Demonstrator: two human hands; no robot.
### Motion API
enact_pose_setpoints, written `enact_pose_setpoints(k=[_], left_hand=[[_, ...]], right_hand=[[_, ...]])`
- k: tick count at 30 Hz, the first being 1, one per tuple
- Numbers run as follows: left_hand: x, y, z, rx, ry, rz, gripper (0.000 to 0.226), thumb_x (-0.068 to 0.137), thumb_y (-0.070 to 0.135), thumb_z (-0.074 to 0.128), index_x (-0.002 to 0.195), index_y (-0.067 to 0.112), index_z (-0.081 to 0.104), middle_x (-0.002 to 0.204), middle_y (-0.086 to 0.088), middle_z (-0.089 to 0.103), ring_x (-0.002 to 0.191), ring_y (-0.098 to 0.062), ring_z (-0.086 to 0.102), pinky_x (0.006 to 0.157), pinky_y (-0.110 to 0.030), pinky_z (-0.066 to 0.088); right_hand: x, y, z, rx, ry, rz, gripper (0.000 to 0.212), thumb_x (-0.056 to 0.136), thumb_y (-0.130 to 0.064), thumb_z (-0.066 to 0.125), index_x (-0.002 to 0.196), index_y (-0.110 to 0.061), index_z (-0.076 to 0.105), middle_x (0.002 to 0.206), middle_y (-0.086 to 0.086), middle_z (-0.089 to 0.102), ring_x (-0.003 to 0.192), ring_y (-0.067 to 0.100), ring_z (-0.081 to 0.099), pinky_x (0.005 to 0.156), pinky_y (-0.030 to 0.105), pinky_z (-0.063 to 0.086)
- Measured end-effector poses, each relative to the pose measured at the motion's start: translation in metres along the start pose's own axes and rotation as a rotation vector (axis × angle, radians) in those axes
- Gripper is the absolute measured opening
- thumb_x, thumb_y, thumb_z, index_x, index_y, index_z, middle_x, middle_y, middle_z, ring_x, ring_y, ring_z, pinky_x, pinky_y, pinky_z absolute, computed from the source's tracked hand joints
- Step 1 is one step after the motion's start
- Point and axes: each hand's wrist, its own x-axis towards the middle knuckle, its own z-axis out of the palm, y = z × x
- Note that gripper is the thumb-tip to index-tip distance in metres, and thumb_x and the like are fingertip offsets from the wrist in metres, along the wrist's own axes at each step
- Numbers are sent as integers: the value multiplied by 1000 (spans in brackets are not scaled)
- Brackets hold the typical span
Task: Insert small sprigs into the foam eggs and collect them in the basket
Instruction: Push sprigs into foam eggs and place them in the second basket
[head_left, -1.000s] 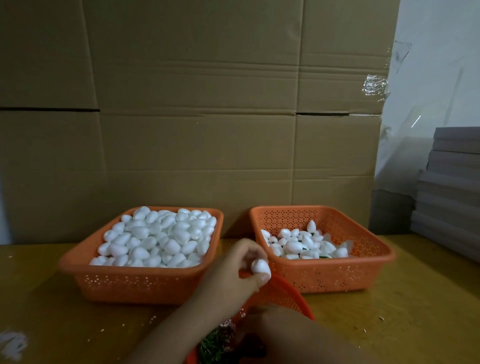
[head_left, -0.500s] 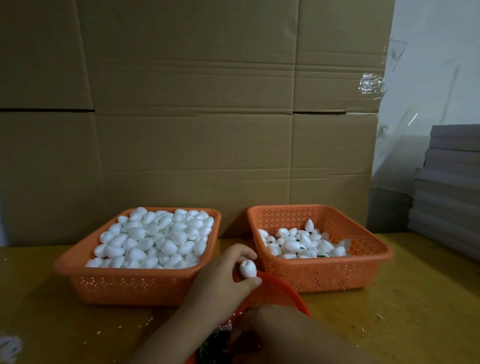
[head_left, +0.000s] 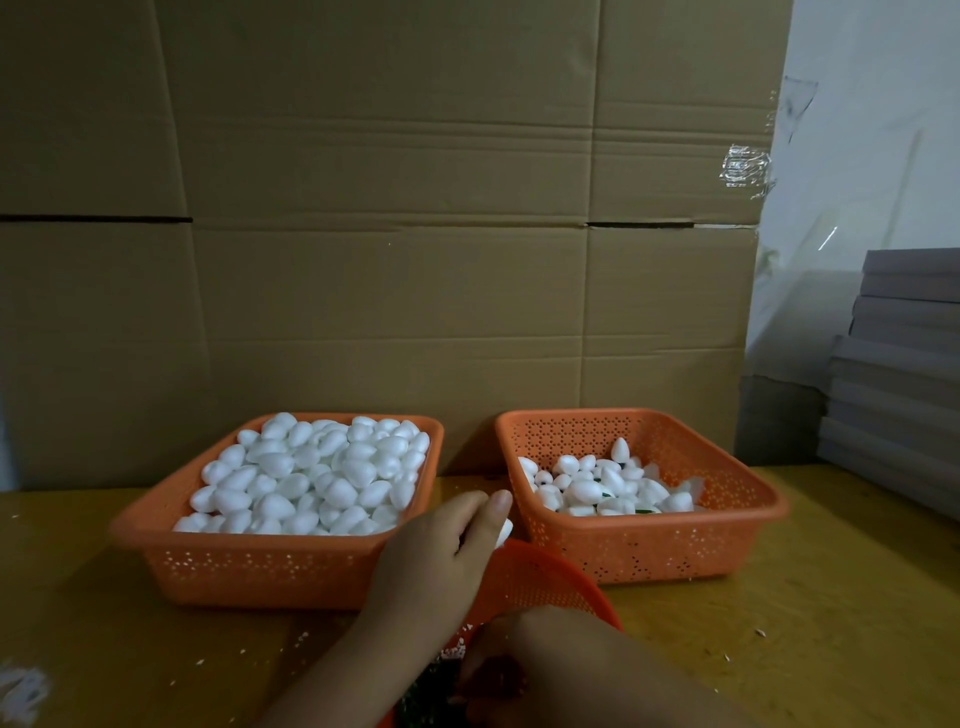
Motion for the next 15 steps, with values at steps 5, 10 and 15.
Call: enact_pose_setpoints(k=[5,10,15], left_hand=[[0,3,-2,-321,-12,-218,40,81,68,34,73,37,58,64,18,63,66,1,63,67,-21,51],[6,11,-8,-434,-53,-201,50,84,59,35,68,11,40,46,7,38,41,-10,37,47,-27,35],[6,10,-6,-451,-138,-185,39,86,53,42,88,15,49,55,11,45,46,-5,38,48,-28,37]], right_hand=[[21,5,-10,-73,-241,126,47,101,-23,45,146,-10,39,156,9,33,144,27,28,116,38,21],[46,0,-10,-207,-380,197,53,97,-31,55,147,-24,38,157,1,29,146,25,22,115,39,22],[18,-6,-7,-50,-132,133,36,94,-35,54,127,-22,61,133,3,59,124,24,54,106,41,41]])
